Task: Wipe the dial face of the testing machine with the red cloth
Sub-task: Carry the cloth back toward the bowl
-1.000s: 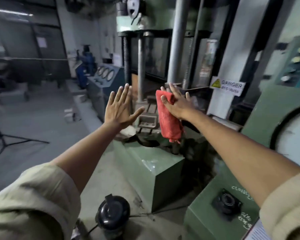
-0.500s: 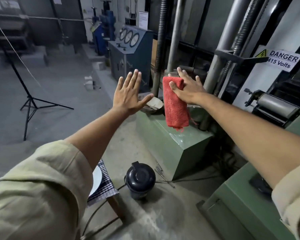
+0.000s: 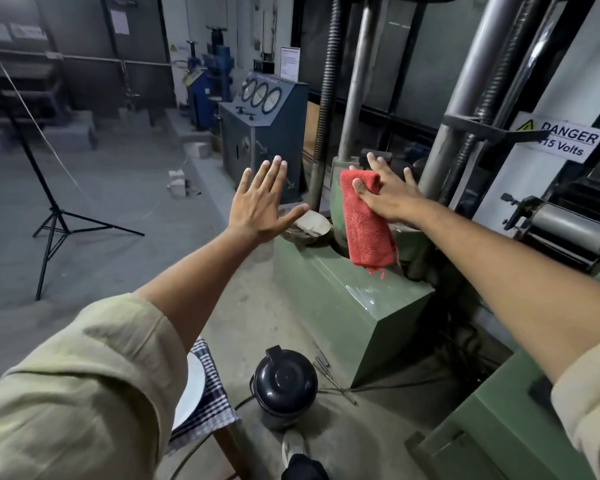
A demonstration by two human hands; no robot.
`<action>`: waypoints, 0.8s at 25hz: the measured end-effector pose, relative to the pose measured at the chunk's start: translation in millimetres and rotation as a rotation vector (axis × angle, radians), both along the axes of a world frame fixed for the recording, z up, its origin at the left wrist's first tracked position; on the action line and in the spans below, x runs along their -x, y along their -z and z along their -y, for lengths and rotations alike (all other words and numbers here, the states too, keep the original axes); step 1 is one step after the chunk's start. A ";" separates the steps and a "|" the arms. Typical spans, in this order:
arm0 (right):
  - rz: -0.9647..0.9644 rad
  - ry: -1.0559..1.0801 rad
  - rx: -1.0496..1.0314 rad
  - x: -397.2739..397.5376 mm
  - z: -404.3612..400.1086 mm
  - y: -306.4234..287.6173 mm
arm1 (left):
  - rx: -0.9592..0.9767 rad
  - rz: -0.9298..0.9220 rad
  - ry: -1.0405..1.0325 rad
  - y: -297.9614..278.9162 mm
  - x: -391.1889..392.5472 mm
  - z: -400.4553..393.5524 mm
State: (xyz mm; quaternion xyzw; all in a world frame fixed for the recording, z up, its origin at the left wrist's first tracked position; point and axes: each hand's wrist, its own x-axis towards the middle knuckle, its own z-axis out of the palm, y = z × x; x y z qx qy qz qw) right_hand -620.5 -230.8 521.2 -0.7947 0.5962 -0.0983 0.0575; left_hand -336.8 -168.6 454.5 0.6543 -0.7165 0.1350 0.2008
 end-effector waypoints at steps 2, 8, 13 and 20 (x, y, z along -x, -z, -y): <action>0.008 -0.028 -0.002 -8.2 15.9 9.2 | 0.000 -0.006 -0.007 7.2 -4.7 13.7; 0.071 -0.032 -0.136 -32.4 88.5 72.7 | -0.099 -0.030 -0.003 66.4 -10.0 84.5; -0.024 -0.118 -0.378 -35.3 129.9 217.8 | -0.307 -0.056 -0.010 177.6 -16.6 128.7; -0.335 -0.417 -0.694 -26.1 111.8 461.9 | -0.592 -0.072 -0.073 352.6 -26.0 149.2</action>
